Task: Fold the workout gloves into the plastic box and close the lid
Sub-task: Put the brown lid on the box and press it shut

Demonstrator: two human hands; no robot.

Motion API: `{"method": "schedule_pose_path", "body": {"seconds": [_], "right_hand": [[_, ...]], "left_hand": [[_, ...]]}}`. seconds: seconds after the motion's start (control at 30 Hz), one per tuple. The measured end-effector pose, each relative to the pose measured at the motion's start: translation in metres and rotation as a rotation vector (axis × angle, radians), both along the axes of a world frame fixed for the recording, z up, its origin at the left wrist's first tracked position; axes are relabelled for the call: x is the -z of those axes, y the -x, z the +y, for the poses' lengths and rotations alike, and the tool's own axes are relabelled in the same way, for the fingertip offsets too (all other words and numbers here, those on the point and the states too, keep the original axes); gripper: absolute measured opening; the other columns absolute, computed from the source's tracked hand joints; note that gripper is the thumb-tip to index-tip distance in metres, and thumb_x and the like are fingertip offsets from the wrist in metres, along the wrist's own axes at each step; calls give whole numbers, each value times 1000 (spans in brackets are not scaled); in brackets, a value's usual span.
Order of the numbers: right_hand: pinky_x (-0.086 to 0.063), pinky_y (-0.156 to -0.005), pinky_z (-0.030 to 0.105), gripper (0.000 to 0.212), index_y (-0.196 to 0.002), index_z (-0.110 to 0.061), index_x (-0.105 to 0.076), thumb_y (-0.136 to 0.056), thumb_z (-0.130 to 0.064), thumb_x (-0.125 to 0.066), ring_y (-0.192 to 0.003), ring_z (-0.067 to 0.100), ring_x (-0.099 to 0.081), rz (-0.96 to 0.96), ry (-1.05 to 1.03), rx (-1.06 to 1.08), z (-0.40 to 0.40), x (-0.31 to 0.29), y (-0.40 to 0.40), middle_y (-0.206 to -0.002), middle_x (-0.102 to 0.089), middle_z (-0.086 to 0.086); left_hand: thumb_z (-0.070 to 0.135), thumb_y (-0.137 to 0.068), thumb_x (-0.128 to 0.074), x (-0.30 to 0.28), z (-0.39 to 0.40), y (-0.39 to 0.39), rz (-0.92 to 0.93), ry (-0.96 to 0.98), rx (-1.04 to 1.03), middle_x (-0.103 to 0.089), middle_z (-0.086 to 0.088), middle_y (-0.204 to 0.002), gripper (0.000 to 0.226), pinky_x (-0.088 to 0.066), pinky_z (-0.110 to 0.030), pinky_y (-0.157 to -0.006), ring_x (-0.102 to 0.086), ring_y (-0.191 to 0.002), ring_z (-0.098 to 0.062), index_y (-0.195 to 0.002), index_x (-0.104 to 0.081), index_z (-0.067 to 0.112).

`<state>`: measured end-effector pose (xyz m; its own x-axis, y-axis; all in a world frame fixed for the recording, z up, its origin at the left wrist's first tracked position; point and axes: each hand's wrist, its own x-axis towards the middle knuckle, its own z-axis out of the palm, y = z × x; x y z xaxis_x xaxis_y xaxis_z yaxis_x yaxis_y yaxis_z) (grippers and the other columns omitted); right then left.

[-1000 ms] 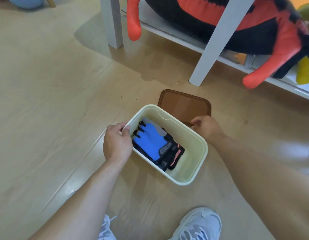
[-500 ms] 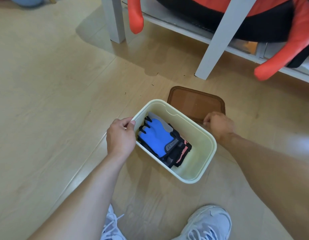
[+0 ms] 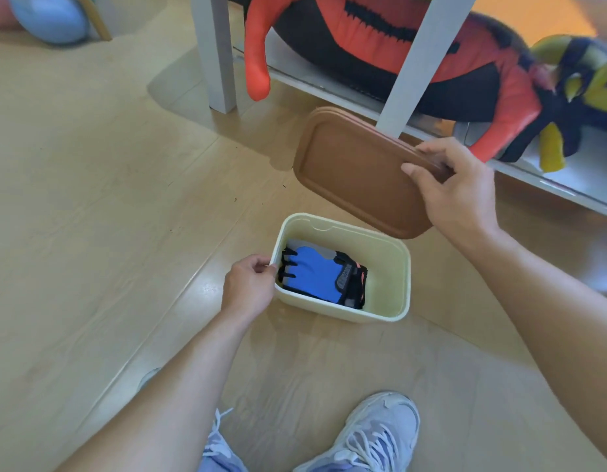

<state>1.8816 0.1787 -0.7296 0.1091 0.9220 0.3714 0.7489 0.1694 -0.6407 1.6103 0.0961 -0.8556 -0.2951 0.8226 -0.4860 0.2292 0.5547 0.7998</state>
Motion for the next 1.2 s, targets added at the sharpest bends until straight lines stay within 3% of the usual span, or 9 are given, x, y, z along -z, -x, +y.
{"method": "schedule_pose_path", "body": {"seconds": [0.1, 0.27, 0.37, 0.5, 0.6, 0.73, 0.83, 1.03, 1.2], "right_hand": [[-42, -67, 5, 22, -112, -25, -72, -91, -31, -76, -72, -8, -57, 103, -5, -29, -14, -14, 9, -83, -66, -10], [-54, -80, 19, 19, -112, -38, -73, -93, -38, -74, -81, -6, -69, 149, 486, -185, -20, 16, 13, -96, -75, -20], [-54, -86, 22, 21, -116, -37, -75, -96, -41, -68, -94, 1, -72, 114, 580, -159, -20, 45, 7, -104, -76, -19], [-49, -75, 6, 15, -111, -45, -72, -100, -39, -64, -89, -13, -66, 69, 736, -206, -15, 63, -2, -98, -72, -28], [-40, -68, 0, 20, -119, -40, -71, -102, -35, -62, -88, -7, -62, -21, 717, -194, -9, 78, -9, -106, -67, -21], [-42, -92, 30, 30, -124, -32, -73, -97, -41, -66, -112, 20, -56, -194, 595, -105, -1, 104, -13, -111, -60, -1], [-46, -102, 44, 27, -117, -35, -76, -93, -44, -70, -113, 25, -57, -181, 526, -72, -1, 115, -11, -104, -62, -2], [-43, -102, 35, 24, -118, -33, -75, -95, -40, -69, -117, 27, -53, -59, 488, -38, -6, 127, -6, -102, -53, -3], [-46, -103, 41, 27, -119, -35, -75, -95, -44, -68, -114, 25, -57, -79, 473, -33, -8, 129, -3, -102, -57, -5]], "left_hand": [[42, -102, -50, -9, -5, -4, -24, -61, -42, -70, 5, -110, 30, -53, -39, -93, -67, -105, -23, -121, -68, 26], [42, -94, -34, -25, -2, -4, -273, -137, -253, -70, 11, -108, 38, -52, -45, -102, -66, -108, -17, -110, -68, 35], [38, -97, -33, -25, -5, -7, -303, -135, -199, -71, 6, -116, 41, -53, -45, -104, -65, -114, -18, -116, -69, 34], [43, -109, -31, -11, -11, -13, -310, -157, -233, -73, -1, -118, 47, -53, -45, -104, -67, -114, -21, -119, -72, 24], [48, -106, -41, 0, -9, -12, -247, -192, -209, -73, 9, -105, 35, -57, -39, -96, -69, -106, -17, -100, -72, 31], [26, -98, -67, 7, -8, -12, -49, -208, -74, -68, 19, -105, 28, -45, -5, -77, -65, -96, 2, -124, -70, 20], [24, -97, -68, 8, -8, -16, 17, -218, -80, -69, 17, -107, 32, -45, -5, -76, -68, -97, -4, -129, -70, 18], [26, -95, -71, 8, -9, -20, 57, -230, -112, -71, 14, -105, 33, -46, -10, -81, -68, -103, -8, -127, -72, 19], [26, -84, -83, 10, -4, -10, 30, -187, -138, -75, 11, -86, 21, -49, -8, -71, -73, -85, -7, -102, -78, 18]]}}
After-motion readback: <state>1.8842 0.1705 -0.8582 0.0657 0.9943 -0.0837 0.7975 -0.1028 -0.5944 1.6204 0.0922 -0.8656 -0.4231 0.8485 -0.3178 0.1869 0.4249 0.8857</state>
